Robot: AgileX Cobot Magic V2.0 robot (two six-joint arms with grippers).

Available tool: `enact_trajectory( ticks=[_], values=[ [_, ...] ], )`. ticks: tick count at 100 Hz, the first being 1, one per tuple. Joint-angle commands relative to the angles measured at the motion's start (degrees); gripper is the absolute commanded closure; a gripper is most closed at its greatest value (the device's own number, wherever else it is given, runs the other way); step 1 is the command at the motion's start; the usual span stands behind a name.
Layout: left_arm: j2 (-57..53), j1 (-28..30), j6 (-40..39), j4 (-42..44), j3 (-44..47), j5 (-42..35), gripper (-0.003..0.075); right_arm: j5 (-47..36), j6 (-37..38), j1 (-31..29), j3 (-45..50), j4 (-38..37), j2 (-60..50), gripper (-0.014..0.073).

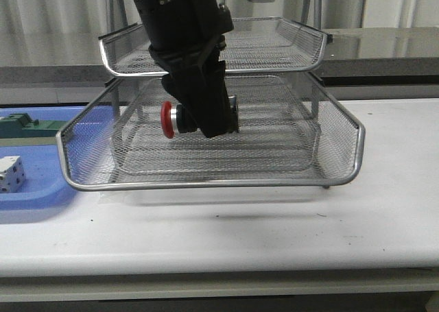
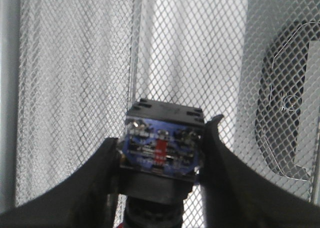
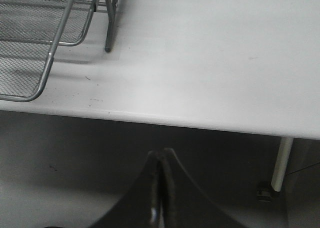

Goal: Place button on rack with both arms
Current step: 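Lower the button onto the tray mesh and open left gripper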

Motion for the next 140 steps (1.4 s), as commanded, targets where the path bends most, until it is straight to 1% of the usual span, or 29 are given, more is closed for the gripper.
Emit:
enact_trajectory(
  ticks=[1, 5, 12, 17, 22, 40, 59, 68, 88, 108, 140],
  values=[
    [-3.03, -0.48, -0.58, -0.85, -1.83, -1.29, 0.0473, -3.00, 0.00, -0.02, -1.91, -0.52, 0.25, 0.0664],
    [-3.03, -0.48, -0.58, -0.85, -1.83, -1.19, 0.0386, -3.00, 0.00, -0.02, -1.91, -0.52, 0.25, 0.0664],
    [-3.03, -0.48, -0.58, -0.85, -1.83, -1.19, 0.0265, -3.00, 0.00, -0.02, -1.91, -0.52, 0.25, 0.0664],
    [-3.03, -0.48, -0.58, -0.85, -1.83, -1.19, 0.0215, -3.00, 0.00, -0.02, -1.91, -0.52, 0.25, 0.0664],
    [-3.03, -0.48, -0.58, -0.85, -1.83, -1.19, 0.0195, -3.00, 0.00, -0.02, -1.91, -0.52, 0.25, 0.0664],
    [-3.57, -0.48, -0.58, -2.76, -2.19, 0.00, 0.0195, -3.00, 0.00, -0.02, -1.91, -0.52, 0.25, 0.0664],
    [-7.11, -0.48, -0.87, -5.82, -2.19, 2.43, 0.0195, -3.00, 0.00, -0.02, -1.91, -0.52, 0.25, 0.0664],
    [-9.22, -0.48, -3.87, -6.56, -2.19, 2.71, 0.0201, -3.00, 0.00, -0.02, -1.91, -0.52, 0.25, 0.0664],
    [-14.61, 0.68, -7.69, -5.28, -2.19, 4.08, 0.0248, -3.00, 0.00, -0.02, -1.91, -0.52, 0.25, 0.0664],
    [-19.96, 6.40, -11.86, -2.56, -2.19, 4.33, 0.0248, -3.00, 0.00, -0.02, -1.91, -0.52, 0.25, 0.0664],
    [-27.82, 22.14, -14.24, -2.48, -0.09, 3.08, 0.0248, -3.00, 0.00, -0.02, -1.91, -0.52, 0.25, 0.0664]
  ],
)
